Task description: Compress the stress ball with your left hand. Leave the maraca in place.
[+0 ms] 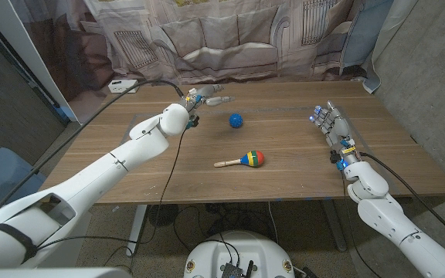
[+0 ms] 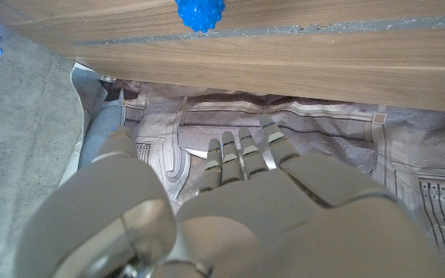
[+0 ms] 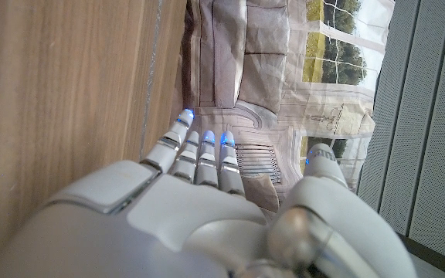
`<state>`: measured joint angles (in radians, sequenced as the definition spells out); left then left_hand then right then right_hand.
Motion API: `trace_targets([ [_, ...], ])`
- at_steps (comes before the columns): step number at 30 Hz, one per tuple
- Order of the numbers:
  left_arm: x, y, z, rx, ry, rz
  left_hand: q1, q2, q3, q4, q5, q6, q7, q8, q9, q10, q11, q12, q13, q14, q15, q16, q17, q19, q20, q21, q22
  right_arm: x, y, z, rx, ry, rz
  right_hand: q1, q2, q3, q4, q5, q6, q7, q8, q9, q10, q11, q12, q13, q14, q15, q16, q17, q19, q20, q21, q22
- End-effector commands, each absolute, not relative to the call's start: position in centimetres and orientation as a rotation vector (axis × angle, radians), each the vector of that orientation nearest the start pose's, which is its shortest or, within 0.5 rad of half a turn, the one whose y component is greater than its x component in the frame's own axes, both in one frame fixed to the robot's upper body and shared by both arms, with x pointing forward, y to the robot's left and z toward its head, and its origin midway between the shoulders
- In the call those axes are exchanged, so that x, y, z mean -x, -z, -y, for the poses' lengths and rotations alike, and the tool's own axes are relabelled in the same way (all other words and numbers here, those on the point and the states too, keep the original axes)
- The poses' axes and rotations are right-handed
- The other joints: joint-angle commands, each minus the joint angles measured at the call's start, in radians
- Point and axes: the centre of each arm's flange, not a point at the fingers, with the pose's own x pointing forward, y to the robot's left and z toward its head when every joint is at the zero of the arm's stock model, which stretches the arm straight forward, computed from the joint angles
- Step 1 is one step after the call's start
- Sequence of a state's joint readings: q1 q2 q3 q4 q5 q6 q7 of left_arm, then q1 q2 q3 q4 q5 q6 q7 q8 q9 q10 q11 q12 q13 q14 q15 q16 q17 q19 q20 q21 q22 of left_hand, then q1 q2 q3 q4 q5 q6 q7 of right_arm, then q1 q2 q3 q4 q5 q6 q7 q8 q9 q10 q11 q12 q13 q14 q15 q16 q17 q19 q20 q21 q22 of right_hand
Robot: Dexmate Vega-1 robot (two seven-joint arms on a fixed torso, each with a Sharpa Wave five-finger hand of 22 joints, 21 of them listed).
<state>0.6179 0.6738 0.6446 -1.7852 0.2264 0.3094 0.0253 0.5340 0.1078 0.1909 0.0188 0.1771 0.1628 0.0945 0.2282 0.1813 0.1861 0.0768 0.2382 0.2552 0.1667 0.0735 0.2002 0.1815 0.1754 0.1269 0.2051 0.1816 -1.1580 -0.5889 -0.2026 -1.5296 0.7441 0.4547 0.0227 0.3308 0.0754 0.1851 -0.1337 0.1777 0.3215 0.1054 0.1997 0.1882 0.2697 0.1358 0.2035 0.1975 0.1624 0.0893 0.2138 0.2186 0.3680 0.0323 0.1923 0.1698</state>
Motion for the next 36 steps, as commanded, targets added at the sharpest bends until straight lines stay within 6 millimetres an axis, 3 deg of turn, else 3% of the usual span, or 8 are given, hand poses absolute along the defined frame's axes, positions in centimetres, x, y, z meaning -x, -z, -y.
trace_targets([
  [1, -61.0, -9.0, -18.6, -0.926, 0.115, 0.642, -0.015, -0.003, -0.003, 0.007, -0.001, 0.008, 0.0, 0.003, 0.003, 0.007, 0.002, 0.007, 0.001, 0.007, 0.0, 0.003, 0.003, 0.013, 0.001, 0.003, 0.001, -57.7, 6.2, 34.6, -0.124, -0.138, 0.688, 0.004, -0.003, -0.004, 0.002, -0.002, -0.002, 0.003, -0.004, 0.003, 0.001, -0.001, -0.002, 0.002, 0.002, -0.003, 0.0, 0.004, -0.005, -0.003, 0.002, 0.004],
  [3, -61.0, -8.8, -18.7, -0.894, 0.124, 0.64, -0.021, -0.003, -0.004, 0.009, 0.0, 0.013, 0.0, 0.002, 0.002, 0.012, 0.0, 0.008, -0.001, 0.011, 0.003, 0.004, 0.003, 0.017, 0.004, 0.005, 0.001, -58.2, 6.3, 34.4, -0.167, -0.168, 0.685, 0.003, -0.004, -0.005, 0.002, -0.002, 0.004, 0.0, -0.001, 0.003, 0.008, -0.001, 0.001, 0.002, 0.006, -0.003, 0.001, 0.003, -0.001, 0.001, 0.003, 0.004],
  [9, -60.3, -8.7, -19.6, -0.887, 0.115, 0.653, -0.03, -0.004, -0.008, 0.013, 0.0, 0.019, 0.001, 0.0, 0.002, 0.015, 0.006, 0.007, -0.004, 0.01, 0.003, 0.002, 0.003, 0.015, 0.007, 0.003, 0.001, -57.7, 5.2, 33.6, -0.083, -0.169, 0.701, 0.003, -0.004, -0.005, 0.002, -0.002, 0.006, 0.002, -0.001, 0.003, 0.006, 0.001, 0.0, 0.002, 0.004, -0.004, 0.0, 0.003, -0.001, 0.0, 0.003, 0.004],
  [14, -61.0, -9.8, -20.4, -0.876, 0.159, 0.642, -0.041, -0.005, -0.013, 0.017, 0.001, 0.021, 0.003, -0.003, 0.002, 0.015, 0.013, 0.005, -0.007, 0.008, 0.008, -0.001, 0.003, 0.01, 0.008, 0.001, 0.001, -57.8, 4.8, 33.6, -0.083, -0.158, 0.693, 0.003, -0.005, -0.006, 0.001, -0.002, 0.006, 0.002, -0.001, 0.003, 0.009, 0.002, 0.001, 0.002, 0.006, -0.002, 0.001, 0.003, -0.001, 0.0, 0.003, 0.004],
  [18, -61.3, -8.8, -20.6, -0.834, 0.166, 0.646, -0.046, -0.006, -0.015, 0.02, 0.001, 0.018, 0.002, -0.007, 0.002, 0.012, 0.008, 0.003, -0.009, 0.006, 0.008, -0.002, 0.003, 0.009, 0.008, 0.0, 0.001, -58.0, 5.8, 32.7, -0.12, -0.152, 0.689, 0.003, -0.005, -0.006, 0.001, -0.002, 0.004, 0.001, -0.002, 0.003, 0.008, 0.0, 0.0, 0.002, 0.005, -0.003, 0.0, 0.003, -0.001, 0.0, 0.003, 0.004],
  [24, -61.5, -8.3, -20.8, -0.821, 0.197, 0.668, -0.054, -0.007, -0.018, 0.023, 0.002, 0.02, 0.002, -0.009, 0.002, 0.013, 0.013, 0.002, -0.011, 0.005, 0.01, -0.003, 0.003, 0.006, 0.013, -0.001, 0.001, -57.4, 4.4, 31.9, -0.073, -0.143, 0.722, 0.004, -0.005, -0.006, 0.001, -0.002, 0.005, 0.001, -0.001, 0.003, 0.01, 0.002, 0.001, 0.002, 0.006, -0.002, 0.001, 0.003, -0.001, 0.0, 0.004, 0.004],
  [36, -60.6, -7.3, -20.6, -0.741, 0.158, 0.699, -0.068, -0.011, -0.025, 0.028, 0.003, 0.021, -0.002, -0.014, 0.002, 0.014, 0.012, 0.001, -0.015, 0.003, 0.011, -0.005, 0.003, 0.0, 0.014, -0.003, 0.001, -57.7, 4.7, 33.0, -0.081, -0.179, 0.706, 0.004, -0.005, -0.006, 0.001, -0.002, 0.005, 0.002, -0.002, 0.003, 0.01, 0.0, 0.001, 0.002, 0.007, -0.003, 0.001, 0.003, 0.0, 0.0, 0.004, 0.004],
])
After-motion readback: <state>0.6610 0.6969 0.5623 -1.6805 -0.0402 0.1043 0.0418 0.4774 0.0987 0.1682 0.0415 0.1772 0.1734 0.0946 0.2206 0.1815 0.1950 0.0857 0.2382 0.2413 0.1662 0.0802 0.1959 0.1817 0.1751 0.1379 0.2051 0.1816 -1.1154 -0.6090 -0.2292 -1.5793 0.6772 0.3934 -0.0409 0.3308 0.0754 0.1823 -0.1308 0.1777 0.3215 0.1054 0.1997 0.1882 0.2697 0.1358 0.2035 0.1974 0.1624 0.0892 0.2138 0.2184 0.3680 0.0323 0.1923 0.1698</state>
